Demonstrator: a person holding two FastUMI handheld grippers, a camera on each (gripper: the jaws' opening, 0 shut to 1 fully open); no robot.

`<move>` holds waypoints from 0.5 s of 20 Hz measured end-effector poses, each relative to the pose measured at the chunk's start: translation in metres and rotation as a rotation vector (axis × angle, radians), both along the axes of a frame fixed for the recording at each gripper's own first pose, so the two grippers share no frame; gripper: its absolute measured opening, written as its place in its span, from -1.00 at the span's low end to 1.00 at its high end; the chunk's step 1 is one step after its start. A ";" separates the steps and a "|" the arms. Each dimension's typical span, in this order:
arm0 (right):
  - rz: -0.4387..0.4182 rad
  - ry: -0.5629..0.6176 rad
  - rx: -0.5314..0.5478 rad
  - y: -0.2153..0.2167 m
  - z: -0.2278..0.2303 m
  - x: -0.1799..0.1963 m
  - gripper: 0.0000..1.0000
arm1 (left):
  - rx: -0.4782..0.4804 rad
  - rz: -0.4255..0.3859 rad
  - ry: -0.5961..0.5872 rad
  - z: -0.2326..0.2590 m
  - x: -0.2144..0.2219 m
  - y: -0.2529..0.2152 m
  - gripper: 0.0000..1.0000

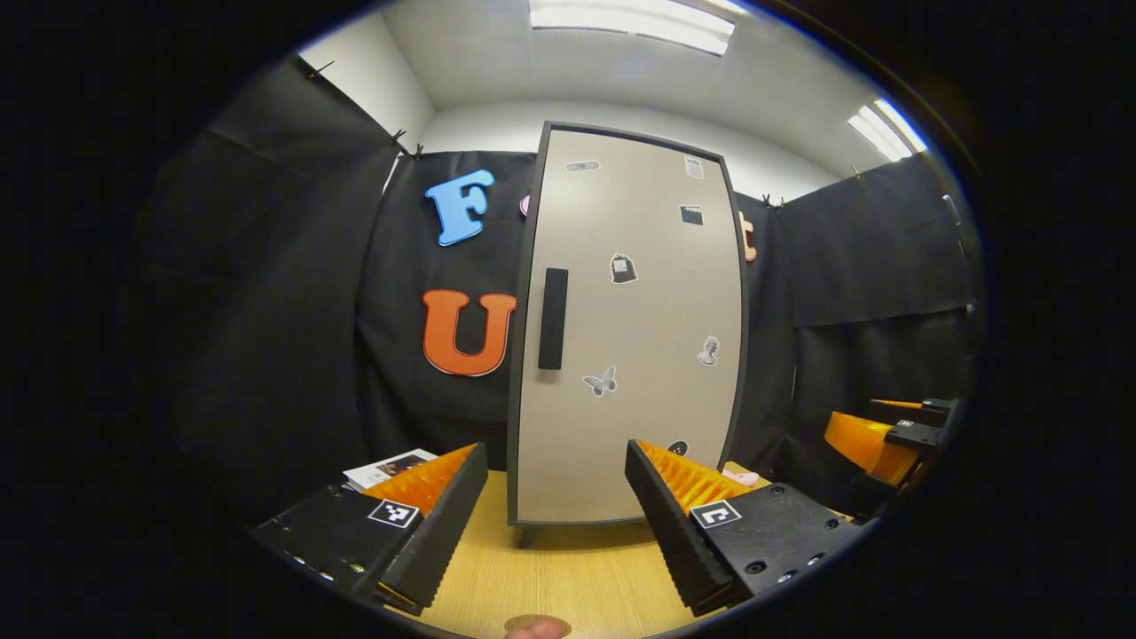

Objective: Open the cabinet door with the right hand, grasp the bottle in the cabinet with the left hand and place it on the coaster, then close the cabinet door with the right hand.

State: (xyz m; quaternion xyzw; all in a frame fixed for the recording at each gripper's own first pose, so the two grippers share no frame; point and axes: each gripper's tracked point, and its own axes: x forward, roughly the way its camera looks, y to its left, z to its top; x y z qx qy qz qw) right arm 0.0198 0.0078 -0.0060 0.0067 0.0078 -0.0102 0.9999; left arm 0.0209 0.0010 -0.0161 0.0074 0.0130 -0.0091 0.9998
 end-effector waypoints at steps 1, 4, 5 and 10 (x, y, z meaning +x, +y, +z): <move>0.002 0.002 -0.003 0.002 0.000 0.003 0.98 | 0.000 -0.001 -0.002 0.001 0.001 0.000 0.90; 0.018 0.005 -0.015 0.010 0.003 0.006 0.98 | 0.006 0.004 -0.001 0.000 0.002 0.004 0.90; 0.026 0.002 -0.022 0.016 0.006 0.008 0.98 | 0.007 0.008 0.002 -0.001 0.001 0.006 0.90; 0.104 -0.048 -0.070 0.060 0.044 0.031 0.92 | 0.020 0.026 0.014 -0.003 -0.008 0.023 0.90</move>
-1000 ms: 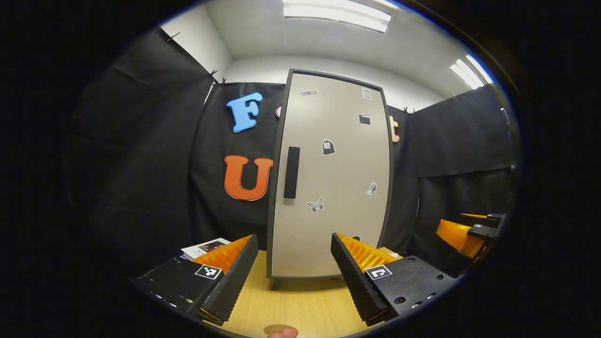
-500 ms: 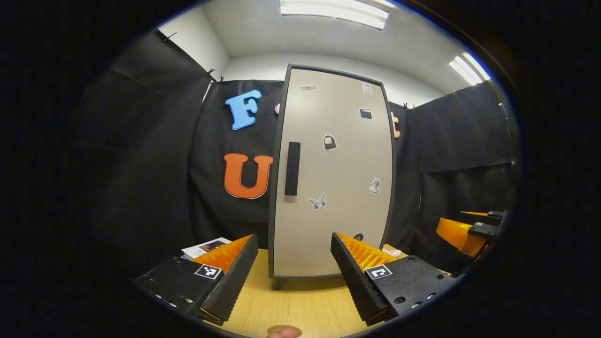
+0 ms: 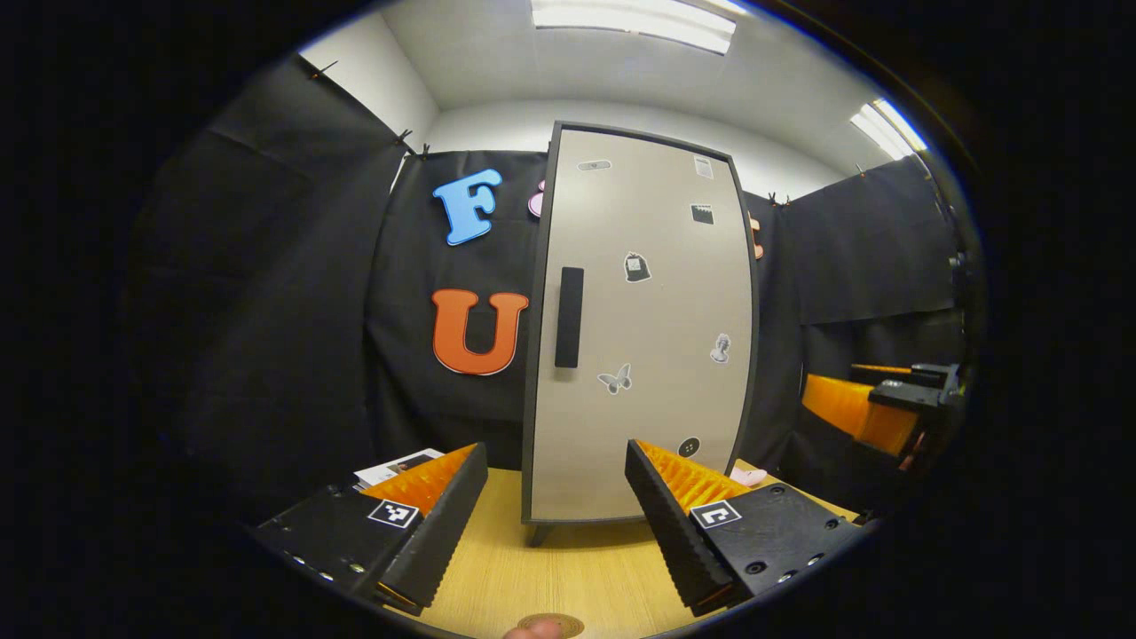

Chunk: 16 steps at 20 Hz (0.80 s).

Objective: Open the cabinet door with the right hand, grasp the bottle in the cabinet with the left hand and place it on the coaster, then close the cabinet door with the right hand.

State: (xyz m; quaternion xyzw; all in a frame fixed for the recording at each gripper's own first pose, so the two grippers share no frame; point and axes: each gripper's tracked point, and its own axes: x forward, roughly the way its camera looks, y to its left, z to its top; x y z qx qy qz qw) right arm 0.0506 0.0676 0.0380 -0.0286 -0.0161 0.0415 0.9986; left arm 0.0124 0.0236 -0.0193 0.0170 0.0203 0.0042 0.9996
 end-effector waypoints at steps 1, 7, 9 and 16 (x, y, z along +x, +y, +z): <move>0.023 -0.008 -0.008 0.014 0.009 0.008 0.98 | 0.012 0.010 -0.002 0.000 -0.004 0.006 0.90; 0.177 -0.018 0.011 0.109 0.054 0.058 0.99 | 0.054 0.080 0.021 -0.011 -0.030 0.046 0.90; 0.208 0.011 0.014 0.132 0.059 0.079 0.98 | 0.042 0.102 0.035 -0.015 -0.039 0.057 0.90; 0.201 0.016 0.025 0.185 0.072 0.153 0.90 | 0.026 0.126 0.042 -0.021 -0.050 0.078 0.90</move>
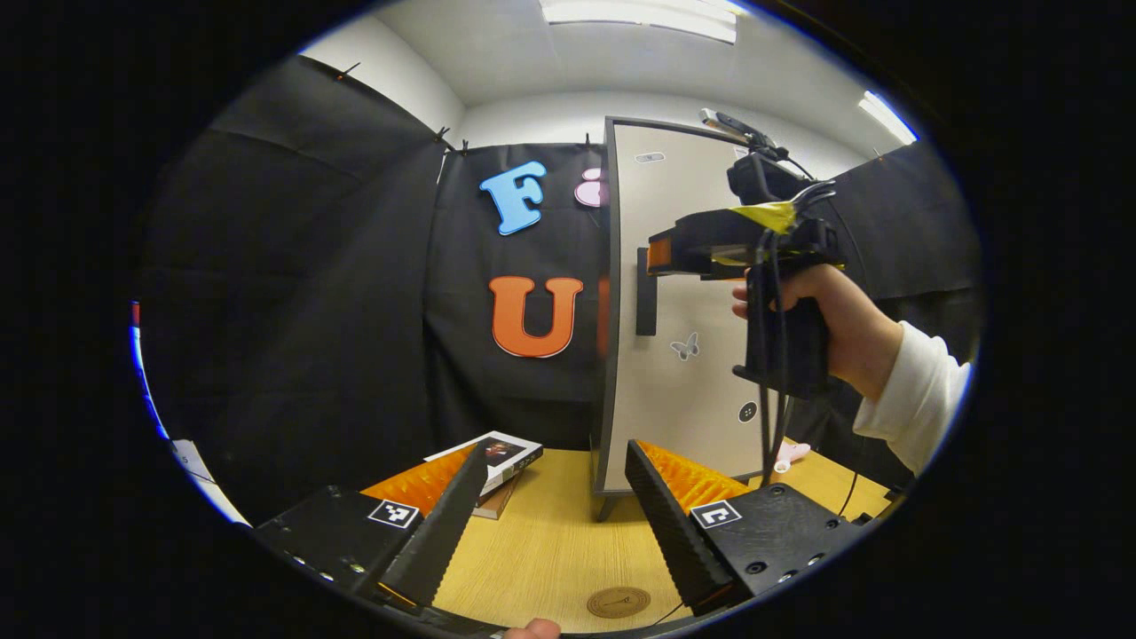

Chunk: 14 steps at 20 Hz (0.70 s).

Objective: Open the cabinet door with the right hand, grasp the bottle in the cabinet with the left hand and place it on the coaster, then close the cabinet door with the right hand.

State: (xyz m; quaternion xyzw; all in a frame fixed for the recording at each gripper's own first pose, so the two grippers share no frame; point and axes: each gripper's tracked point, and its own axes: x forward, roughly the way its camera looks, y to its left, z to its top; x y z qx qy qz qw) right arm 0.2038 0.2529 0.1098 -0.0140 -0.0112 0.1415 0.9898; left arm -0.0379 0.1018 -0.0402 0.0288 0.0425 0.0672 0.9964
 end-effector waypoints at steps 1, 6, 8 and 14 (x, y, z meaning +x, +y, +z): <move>-0.011 0.006 -0.008 0.004 -0.003 0.008 0.90 | -0.004 0.001 -0.002 0.000 0.000 0.002 0.90; -0.012 0.070 -0.012 0.027 -0.023 0.033 0.87 | -0.011 -0.013 -0.003 0.000 0.004 0.006 0.90; -0.034 0.071 -0.024 0.028 -0.025 0.042 0.82 | -0.009 -0.019 -0.002 0.000 0.003 0.005 0.90; -0.071 0.101 -0.051 0.029 -0.036 0.061 0.18 | -0.011 -0.038 -0.001 0.000 0.006 0.000 0.90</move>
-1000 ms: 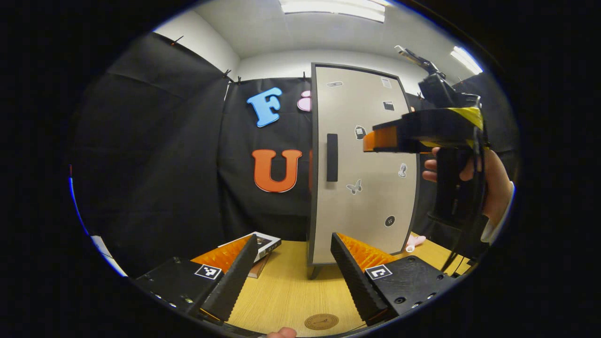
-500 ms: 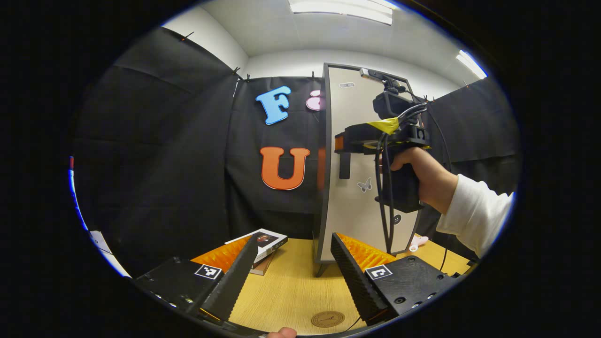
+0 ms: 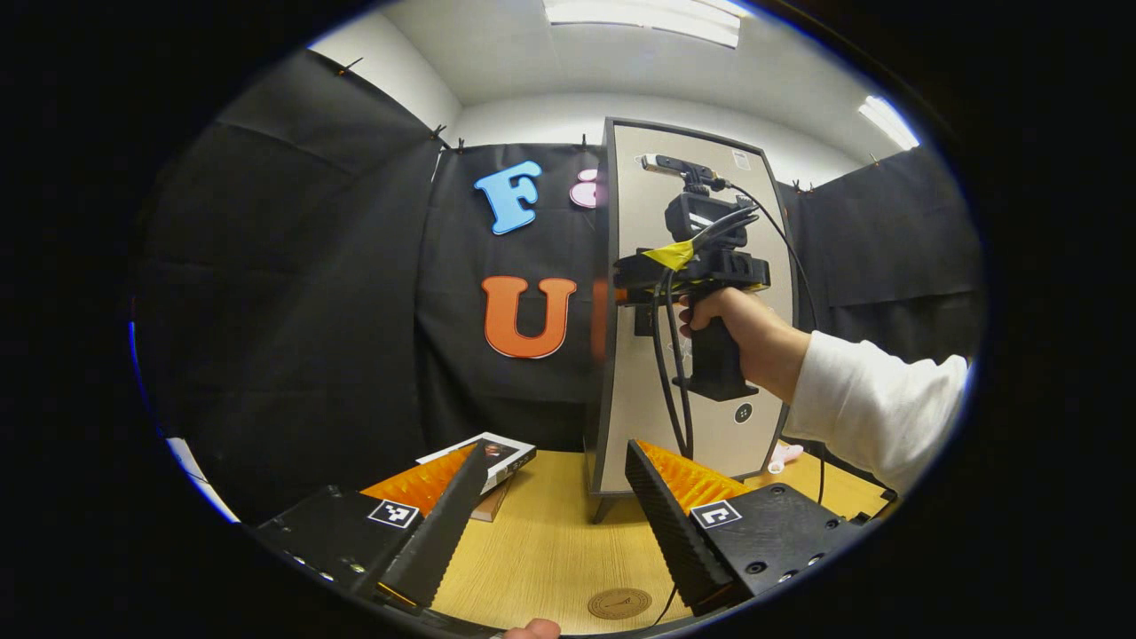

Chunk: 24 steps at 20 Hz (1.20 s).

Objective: Open the cabinet door with the right hand, grasp the bottle in the cabinet with the left hand and place it on the coaster, then close the cabinet door with the right hand.

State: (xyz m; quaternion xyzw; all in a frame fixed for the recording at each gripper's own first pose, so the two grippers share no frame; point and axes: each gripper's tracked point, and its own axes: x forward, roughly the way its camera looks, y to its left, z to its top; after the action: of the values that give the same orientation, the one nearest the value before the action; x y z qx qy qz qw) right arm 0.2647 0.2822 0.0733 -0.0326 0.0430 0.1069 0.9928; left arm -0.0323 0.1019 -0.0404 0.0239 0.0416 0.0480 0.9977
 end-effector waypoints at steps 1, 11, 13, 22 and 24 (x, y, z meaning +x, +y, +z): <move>0.003 0.006 0.007 0.001 -0.002 0.002 0.17 | -0.001 -0.003 0.001 0.000 0.001 -0.001 0.90; 0.002 0.001 0.017 0.000 0.000 0.006 -0.41 | -0.003 -0.014 -0.007 0.005 0.003 -0.006 0.90; -0.001 0.000 0.014 0.000 0.000 0.006 -0.50 | -0.001 -0.016 -0.009 0.006 0.003 -0.008 0.90; 0.081 -0.009 0.034 -0.002 0.004 -0.022 -0.58 | -0.007 -0.041 -0.007 0.007 0.002 -0.018 0.90; 0.108 -0.016 0.030 -0.005 0.006 -0.034 -0.60 | -0.013 -0.053 -0.002 0.006 0.001 -0.023 0.90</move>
State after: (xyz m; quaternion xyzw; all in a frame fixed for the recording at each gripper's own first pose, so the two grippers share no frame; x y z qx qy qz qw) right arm 0.2308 0.2774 0.0795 -0.0206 0.0316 0.1609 0.9863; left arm -0.0310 0.0789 -0.0345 0.0186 0.0405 0.0216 0.9988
